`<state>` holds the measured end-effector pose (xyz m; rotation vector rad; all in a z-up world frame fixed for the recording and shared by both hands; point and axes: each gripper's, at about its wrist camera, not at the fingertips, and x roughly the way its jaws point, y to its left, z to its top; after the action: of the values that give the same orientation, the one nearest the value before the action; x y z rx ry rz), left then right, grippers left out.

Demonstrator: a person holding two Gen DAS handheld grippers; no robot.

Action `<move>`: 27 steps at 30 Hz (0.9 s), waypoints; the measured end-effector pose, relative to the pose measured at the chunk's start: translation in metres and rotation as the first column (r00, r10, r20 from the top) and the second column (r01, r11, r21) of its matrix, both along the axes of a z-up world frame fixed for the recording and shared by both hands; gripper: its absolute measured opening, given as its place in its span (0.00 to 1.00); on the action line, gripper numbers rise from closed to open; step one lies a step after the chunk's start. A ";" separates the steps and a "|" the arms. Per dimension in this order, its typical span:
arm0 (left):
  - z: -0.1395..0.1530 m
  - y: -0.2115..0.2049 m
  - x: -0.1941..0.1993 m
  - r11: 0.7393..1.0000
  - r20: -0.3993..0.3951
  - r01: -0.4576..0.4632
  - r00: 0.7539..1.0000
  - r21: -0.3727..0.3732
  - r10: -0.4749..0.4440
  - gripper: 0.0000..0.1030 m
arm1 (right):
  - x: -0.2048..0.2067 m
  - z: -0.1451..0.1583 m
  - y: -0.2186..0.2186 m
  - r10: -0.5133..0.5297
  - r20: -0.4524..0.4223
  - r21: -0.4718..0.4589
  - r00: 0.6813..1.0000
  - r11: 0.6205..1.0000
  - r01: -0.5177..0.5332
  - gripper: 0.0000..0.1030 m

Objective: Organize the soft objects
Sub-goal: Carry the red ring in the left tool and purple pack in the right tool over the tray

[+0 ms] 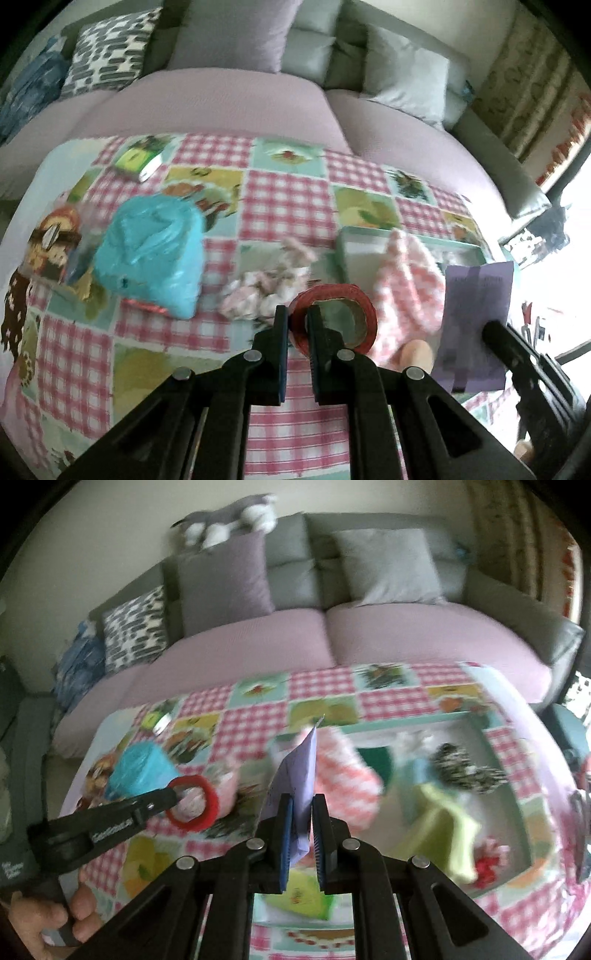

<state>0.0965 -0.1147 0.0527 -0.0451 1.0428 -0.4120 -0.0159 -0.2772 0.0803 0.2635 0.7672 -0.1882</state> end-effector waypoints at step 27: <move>-0.053 -0.117 -0.016 0.962 -0.083 0.252 0.966 0.100 -0.244 0.10 | -0.003 -0.056 -0.077 -0.159 -0.163 0.040 0.974 0.985 0.168 0.11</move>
<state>0.0806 -0.2319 0.0000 0.1731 1.1435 -0.5830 -0.0185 -0.3542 0.0243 0.3660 0.9106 -0.3485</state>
